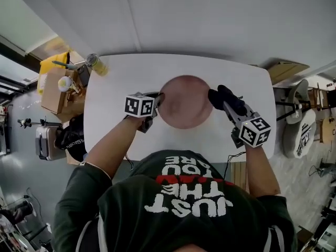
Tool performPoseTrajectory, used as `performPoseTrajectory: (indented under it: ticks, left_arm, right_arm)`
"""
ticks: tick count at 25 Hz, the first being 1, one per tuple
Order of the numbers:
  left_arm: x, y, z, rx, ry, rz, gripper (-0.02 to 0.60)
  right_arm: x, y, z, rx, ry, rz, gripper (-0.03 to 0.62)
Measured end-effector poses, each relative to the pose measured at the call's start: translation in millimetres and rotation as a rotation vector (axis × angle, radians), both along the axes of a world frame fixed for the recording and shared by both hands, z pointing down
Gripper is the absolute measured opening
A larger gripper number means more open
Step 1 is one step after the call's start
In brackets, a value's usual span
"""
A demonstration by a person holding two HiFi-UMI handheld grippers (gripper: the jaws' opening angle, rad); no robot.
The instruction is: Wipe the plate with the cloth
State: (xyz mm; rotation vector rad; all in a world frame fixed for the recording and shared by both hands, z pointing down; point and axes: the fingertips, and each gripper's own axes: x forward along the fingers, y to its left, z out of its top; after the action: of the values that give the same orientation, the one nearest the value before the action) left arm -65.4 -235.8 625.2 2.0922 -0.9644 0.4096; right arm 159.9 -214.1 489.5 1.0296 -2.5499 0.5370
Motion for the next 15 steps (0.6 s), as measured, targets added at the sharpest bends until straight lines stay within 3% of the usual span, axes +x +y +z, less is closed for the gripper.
performPoseTrajectory:
  ticks: [3, 6, 11, 15]
  left_arm:
    - [-19, -23, -48, 0.179, -0.175, 0.095, 0.020]
    - [-28, -37, -93, 0.332, -0.326, 0.192, 0.020]
    - [-22, -46, -147, 0.525, -0.541, 0.353, 0.020]
    - [-3, -37, -161, 0.639, -0.690, 0.497, 0.020]
  right_arm:
    - [-2, -27, -48, 0.078, -0.026, -0.017, 0.031]
    - [-28, -53, -87, 0.150, 0.033, -0.108, 0.031]
    - [-125, -78, -128, 0.212, 0.152, -0.376, 0.031]
    - [-190, -72, -122, 0.166, 0.280, -0.595, 0.031]
